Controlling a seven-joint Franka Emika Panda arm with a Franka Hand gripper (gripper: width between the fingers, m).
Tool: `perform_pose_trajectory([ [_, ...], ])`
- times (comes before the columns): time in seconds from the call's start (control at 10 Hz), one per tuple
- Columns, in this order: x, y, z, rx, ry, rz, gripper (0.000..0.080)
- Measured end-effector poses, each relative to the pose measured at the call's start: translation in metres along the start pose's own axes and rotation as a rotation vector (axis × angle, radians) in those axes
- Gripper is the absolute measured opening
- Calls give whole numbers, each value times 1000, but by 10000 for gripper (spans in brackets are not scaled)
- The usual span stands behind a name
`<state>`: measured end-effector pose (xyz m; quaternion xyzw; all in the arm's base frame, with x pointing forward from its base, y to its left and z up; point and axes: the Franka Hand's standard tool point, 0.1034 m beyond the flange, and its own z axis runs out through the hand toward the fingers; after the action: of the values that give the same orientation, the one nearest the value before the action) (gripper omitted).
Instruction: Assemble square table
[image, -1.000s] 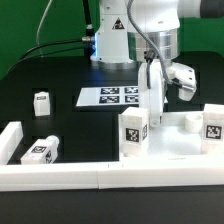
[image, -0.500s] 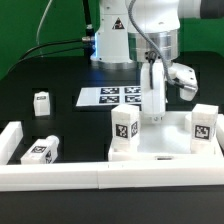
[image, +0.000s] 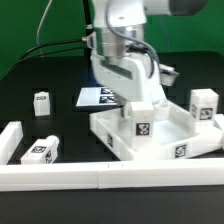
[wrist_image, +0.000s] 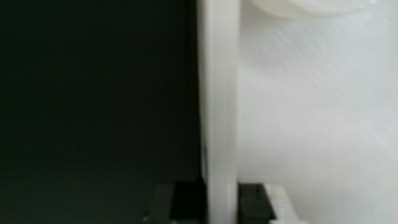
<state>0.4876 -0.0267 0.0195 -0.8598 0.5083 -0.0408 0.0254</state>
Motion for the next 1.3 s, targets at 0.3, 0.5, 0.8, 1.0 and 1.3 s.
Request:
perform_pose_trajectory([
  [0.3,3,3,2,-5,4,-207,55],
  [0.5,24,-4,-4,-4,13,-563,55],
  [0.8,21,-7,-2,-11,40,-832,55],
  [1.0,20,-12,-2,-30,16,-1026,55],
  [1.3,37,-53,-12,-70,-23,-1426,56],
])
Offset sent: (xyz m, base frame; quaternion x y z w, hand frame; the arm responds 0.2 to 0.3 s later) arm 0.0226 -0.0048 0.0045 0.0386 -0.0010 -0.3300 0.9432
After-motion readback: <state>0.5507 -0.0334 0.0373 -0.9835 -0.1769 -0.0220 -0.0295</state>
